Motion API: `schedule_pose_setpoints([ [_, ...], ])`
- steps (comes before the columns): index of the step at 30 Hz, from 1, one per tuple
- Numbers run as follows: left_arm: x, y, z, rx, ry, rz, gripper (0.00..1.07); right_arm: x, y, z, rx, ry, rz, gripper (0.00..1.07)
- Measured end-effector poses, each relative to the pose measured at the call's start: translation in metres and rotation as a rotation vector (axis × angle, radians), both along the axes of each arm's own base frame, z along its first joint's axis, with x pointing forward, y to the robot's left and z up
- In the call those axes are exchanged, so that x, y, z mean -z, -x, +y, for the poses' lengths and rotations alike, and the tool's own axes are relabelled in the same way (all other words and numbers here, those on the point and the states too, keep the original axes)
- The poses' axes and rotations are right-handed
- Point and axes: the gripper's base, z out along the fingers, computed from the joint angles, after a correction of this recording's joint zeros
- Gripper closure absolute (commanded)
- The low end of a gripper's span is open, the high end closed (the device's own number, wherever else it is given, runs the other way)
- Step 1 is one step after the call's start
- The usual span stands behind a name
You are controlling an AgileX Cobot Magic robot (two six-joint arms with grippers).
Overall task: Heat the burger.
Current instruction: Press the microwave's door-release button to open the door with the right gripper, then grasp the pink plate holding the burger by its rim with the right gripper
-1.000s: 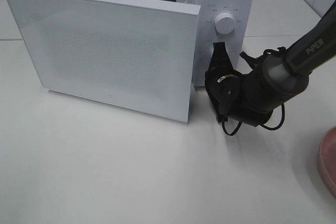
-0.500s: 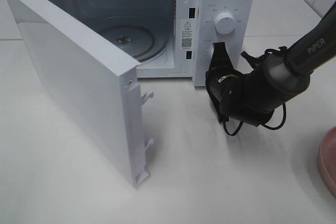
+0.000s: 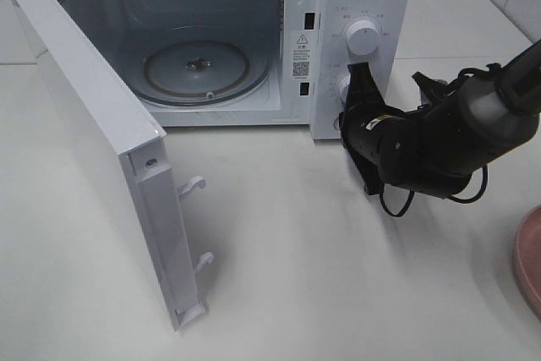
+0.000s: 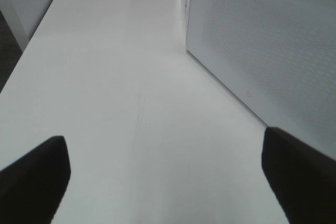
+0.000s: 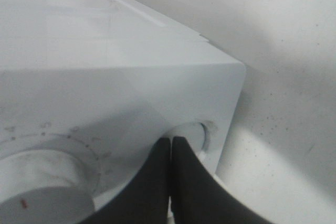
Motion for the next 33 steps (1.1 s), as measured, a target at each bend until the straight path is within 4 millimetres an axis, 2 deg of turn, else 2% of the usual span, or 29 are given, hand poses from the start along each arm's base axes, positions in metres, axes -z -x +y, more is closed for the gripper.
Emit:
schedule_pose_setpoints([
  [10,0.000,0.000,0.000,0.000,0.000,0.000,0.16,-0.010,0.009,-0.008,-0.006,0.006,-0.006,1.07],
  [20,0.000,0.000,0.000,0.000,0.000,0.000,0.16,-0.019,0.042,-0.017,-0.136,0.073,0.079,1.07],
  [23,0.000,0.000,0.000,0.000,0.000,0.000,0.16,-0.021,0.045,-0.018,-0.155,0.084,0.084,1.07],
  [25,0.000,0.000,0.000,0.000,0.000,0.000,0.16,-0.025,0.055,-0.016,-0.264,0.153,0.131,1.07],
  [32,0.000,0.000,0.000,0.000,0.000,0.000,0.16,-0.037,0.068,-0.013,-0.450,0.273,0.194,1.07],
  [33,0.000,0.000,0.000,0.000,0.000,0.000,0.16,-0.041,0.072,-0.013,-0.517,0.327,0.214,1.07],
])
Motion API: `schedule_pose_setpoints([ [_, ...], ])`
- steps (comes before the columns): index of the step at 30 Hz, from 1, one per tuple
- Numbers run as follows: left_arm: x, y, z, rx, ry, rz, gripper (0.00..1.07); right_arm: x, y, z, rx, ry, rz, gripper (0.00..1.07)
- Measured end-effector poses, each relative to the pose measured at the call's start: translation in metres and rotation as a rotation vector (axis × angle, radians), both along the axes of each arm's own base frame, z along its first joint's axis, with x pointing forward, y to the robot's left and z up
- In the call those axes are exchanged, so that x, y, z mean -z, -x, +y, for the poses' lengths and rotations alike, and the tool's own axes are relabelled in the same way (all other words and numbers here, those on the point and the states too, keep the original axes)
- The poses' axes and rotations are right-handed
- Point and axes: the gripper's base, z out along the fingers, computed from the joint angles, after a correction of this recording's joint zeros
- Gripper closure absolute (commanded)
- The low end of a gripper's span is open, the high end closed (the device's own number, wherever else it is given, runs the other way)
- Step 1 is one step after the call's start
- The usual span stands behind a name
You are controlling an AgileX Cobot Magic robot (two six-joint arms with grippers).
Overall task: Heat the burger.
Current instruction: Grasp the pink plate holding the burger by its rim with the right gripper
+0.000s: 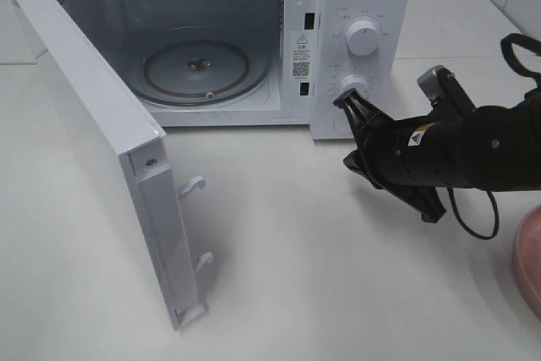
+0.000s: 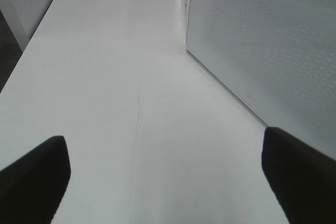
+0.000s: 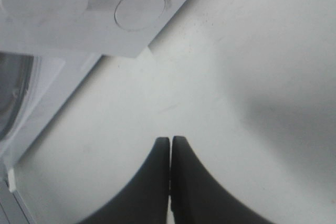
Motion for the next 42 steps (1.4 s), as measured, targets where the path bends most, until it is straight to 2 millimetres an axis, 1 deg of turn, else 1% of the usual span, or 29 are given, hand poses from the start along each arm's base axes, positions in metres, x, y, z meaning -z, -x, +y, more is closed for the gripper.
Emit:
schedule_pose_setpoints([
  [2,0.000,0.000,0.000,0.000,0.000,0.000,0.16,-0.002,0.002,0.000,-0.032,0.023,0.010,1.07],
  [3,0.000,0.000,0.000,0.000,0.000,0.000,0.16,-0.007,0.007,0.000,-0.102,0.073,0.019,1.07],
  [4,0.000,0.000,0.000,0.000,0.000,0.000,0.16,-0.007,0.007,0.000,-0.102,0.073,0.019,1.07],
  [5,0.000,0.000,0.000,0.000,0.000,0.000,0.16,-0.010,0.012,-0.001,-0.173,0.122,0.037,1.07],
  [7,0.000,0.000,0.000,0.000,0.000,0.000,0.16,-0.012,0.014,-0.001,-0.203,0.142,0.042,1.07],
  [8,0.000,0.000,0.000,0.000,0.000,0.000,0.16,-0.017,0.020,-0.002,-0.276,0.186,0.058,1.06],
  [9,0.000,0.000,0.000,0.000,0.000,0.000,0.16,-0.017,0.020,-0.002,-0.276,0.186,0.058,1.06],
  [11,0.000,0.000,0.000,0.000,0.000,0.000,0.16,-0.023,0.028,-0.004,-0.379,0.243,0.084,1.05],
  [12,0.000,0.000,0.000,0.000,0.000,0.000,0.16,-0.023,0.028,-0.004,-0.379,0.243,0.084,1.05],
  [14,0.000,0.000,0.000,0.000,0.000,0.000,0.16,-0.026,0.037,-0.005,-0.494,0.304,0.114,1.04],
  [15,0.000,0.000,0.000,0.000,0.000,0.000,0.16,-0.026,0.037,-0.005,-0.494,0.304,0.114,1.04],
  [16,0.000,0.000,0.000,0.000,0.000,0.000,0.16,-0.028,0.042,-0.007,-0.560,0.334,0.136,1.03],
  [17,0.000,0.000,0.000,0.000,0.000,0.000,0.16,-0.028,0.042,-0.007,-0.560,0.334,0.136,1.03],
  [22,0.000,0.000,0.000,0.000,0.000,0.000,0.16,-0.034,0.057,-0.012,-0.756,0.429,0.189,0.97],
  [26,0.000,0.000,0.000,0.000,0.000,0.000,0.16,-0.039,0.063,-0.016,-0.819,0.473,0.206,0.93],
  [27,0.000,0.000,0.000,0.000,0.000,0.000,0.16,-0.043,0.067,-0.019,-0.850,0.501,0.211,0.88],
  [28,0.000,0.000,0.000,0.000,0.000,0.000,0.16,-0.043,0.067,-0.019,-0.850,0.501,0.211,0.88],
  [30,0.000,0.000,0.000,0.000,0.000,0.000,0.16,-0.050,0.072,-0.023,-0.880,0.530,0.212,0.76],
  [31,0.000,0.000,0.000,0.000,0.000,0.000,0.16,-0.050,0.072,-0.023,-0.880,0.530,0.212,0.76],
  [32,0.000,0.000,0.000,0.000,0.000,0.000,0.16,-0.054,0.075,-0.025,-0.896,0.545,0.222,0.65],
  [33,0.000,0.000,0.000,0.000,0.000,0.000,0.16,-0.057,0.079,-0.028,-0.914,0.564,0.235,0.60],
  [34,0.000,0.000,0.000,0.000,0.000,0.000,0.16,-0.057,0.079,-0.028,-0.914,0.564,0.235,0.60],
  [35,0.000,0.000,0.000,0.000,0.000,0.000,0.16,-0.059,0.081,-0.030,-0.923,0.574,0.239,0.45],
  [36,0.000,0.000,0.000,0.000,0.000,0.000,0.16,-0.059,0.081,-0.030,-0.923,0.574,0.239,0.45],
  [37,0.000,0.000,0.000,0.000,0.000,0.000,0.16,-0.061,0.082,-0.035,-0.923,0.586,0.253,0.30],
  [38,0.000,0.000,0.000,0.000,0.000,0.000,0.16,-0.062,0.082,-0.037,-0.921,0.591,0.264,0.25],
  [39,0.000,0.000,0.000,0.000,0.000,0.000,0.16,-0.062,0.082,-0.037,-0.921,0.591,0.264,0.25],
  [40,0.000,0.000,0.000,0.000,0.000,0.000,0.16,-0.062,0.081,-0.046,-0.910,0.612,0.296,0.18],
  [42,0.000,0.000,0.000,0.000,0.000,0.000,0.16,-0.061,0.081,-0.049,-0.906,0.624,0.308,0.15],
])
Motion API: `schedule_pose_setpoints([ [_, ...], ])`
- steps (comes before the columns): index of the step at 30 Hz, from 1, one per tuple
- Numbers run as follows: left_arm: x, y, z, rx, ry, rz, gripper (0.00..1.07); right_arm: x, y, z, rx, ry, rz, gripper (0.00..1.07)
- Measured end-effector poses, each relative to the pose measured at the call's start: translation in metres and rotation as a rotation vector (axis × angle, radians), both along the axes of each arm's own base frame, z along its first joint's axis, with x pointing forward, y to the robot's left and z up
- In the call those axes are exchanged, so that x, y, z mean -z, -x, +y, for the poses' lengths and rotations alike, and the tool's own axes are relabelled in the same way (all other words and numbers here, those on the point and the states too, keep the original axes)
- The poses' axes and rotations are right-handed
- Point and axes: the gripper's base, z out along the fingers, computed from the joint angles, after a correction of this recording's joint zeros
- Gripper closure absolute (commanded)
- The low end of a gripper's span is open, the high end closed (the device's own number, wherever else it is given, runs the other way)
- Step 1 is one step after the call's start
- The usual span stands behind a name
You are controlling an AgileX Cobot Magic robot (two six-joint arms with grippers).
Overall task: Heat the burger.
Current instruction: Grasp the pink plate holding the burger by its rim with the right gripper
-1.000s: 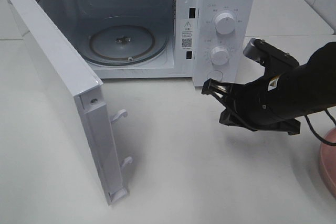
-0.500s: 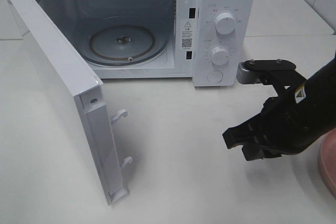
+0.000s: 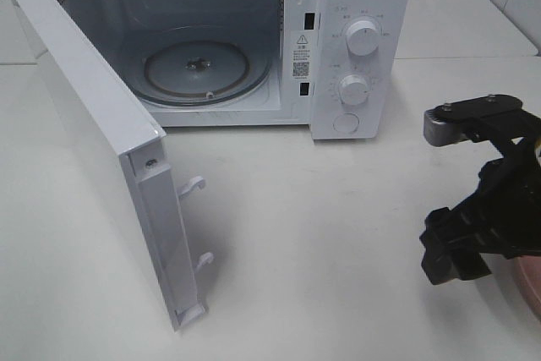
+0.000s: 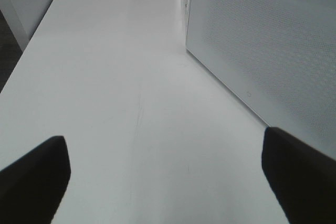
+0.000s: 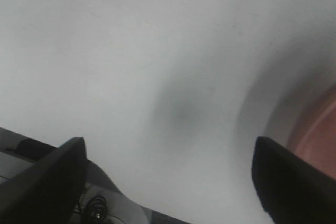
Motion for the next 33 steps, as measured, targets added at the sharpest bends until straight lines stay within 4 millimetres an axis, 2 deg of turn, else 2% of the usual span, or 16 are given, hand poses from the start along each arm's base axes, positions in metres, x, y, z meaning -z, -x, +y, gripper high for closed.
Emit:
schedule_pose_setpoints([
  [2,0.000,0.000,0.000,0.000,0.000,0.000,0.16,0.000,-0.002,-0.014,0.028,0.045,0.013,0.15],
  [6,0.000,0.000,0.000,0.000,0.000,0.000,0.16,0.000,-0.005,-0.027,0.060,0.081,0.022,0.16],
  [8,0.000,0.000,0.000,0.000,0.000,0.000,0.16,0.000,-0.009,-0.042,0.116,0.102,0.018,0.17],
  [16,0.000,0.000,0.000,0.000,0.000,0.000,0.16,0.000,-0.014,-0.063,0.220,0.107,0.008,0.18],
  [21,0.000,0.000,0.000,0.000,0.000,0.000,0.16,0.003,-0.019,-0.068,0.258,0.108,-0.008,0.19],
  [33,0.000,0.000,0.000,0.000,0.000,0.000,0.16,0.043,-0.038,-0.068,0.299,0.137,0.070,0.21],
])
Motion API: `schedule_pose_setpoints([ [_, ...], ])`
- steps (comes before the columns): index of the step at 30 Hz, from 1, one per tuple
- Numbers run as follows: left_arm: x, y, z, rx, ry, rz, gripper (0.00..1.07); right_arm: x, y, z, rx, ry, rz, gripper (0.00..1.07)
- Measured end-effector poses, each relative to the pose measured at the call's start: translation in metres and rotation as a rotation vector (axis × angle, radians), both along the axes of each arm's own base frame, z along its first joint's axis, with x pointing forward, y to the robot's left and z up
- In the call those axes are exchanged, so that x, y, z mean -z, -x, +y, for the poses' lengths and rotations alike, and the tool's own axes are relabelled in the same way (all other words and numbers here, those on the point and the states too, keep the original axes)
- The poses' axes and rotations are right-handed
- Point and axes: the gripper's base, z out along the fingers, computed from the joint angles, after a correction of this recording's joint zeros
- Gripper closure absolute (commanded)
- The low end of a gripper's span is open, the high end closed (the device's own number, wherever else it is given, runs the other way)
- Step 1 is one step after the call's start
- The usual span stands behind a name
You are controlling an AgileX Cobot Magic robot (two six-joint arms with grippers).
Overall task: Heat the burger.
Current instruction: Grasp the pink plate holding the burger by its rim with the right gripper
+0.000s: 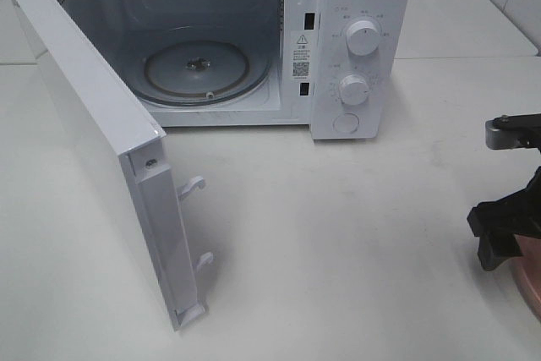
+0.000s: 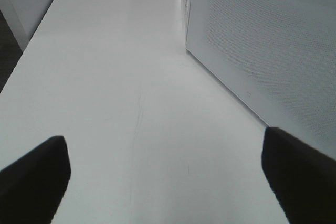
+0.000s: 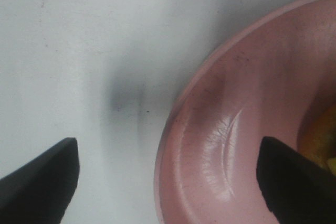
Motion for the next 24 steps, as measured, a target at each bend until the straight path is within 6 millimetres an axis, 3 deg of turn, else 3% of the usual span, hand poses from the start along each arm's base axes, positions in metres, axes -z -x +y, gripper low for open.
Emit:
schedule_pose_setpoints([
  [19,0.000,0.000,0.000,0.000,0.000,0.000,0.16,0.032,-0.006,0.000,0.003,0.021,0.090,0.25],
  [24,0.000,0.000,0.000,0.000,0.000,0.000,0.16,0.036,-0.006,0.000,-0.006,0.027,0.106,0.31],
])
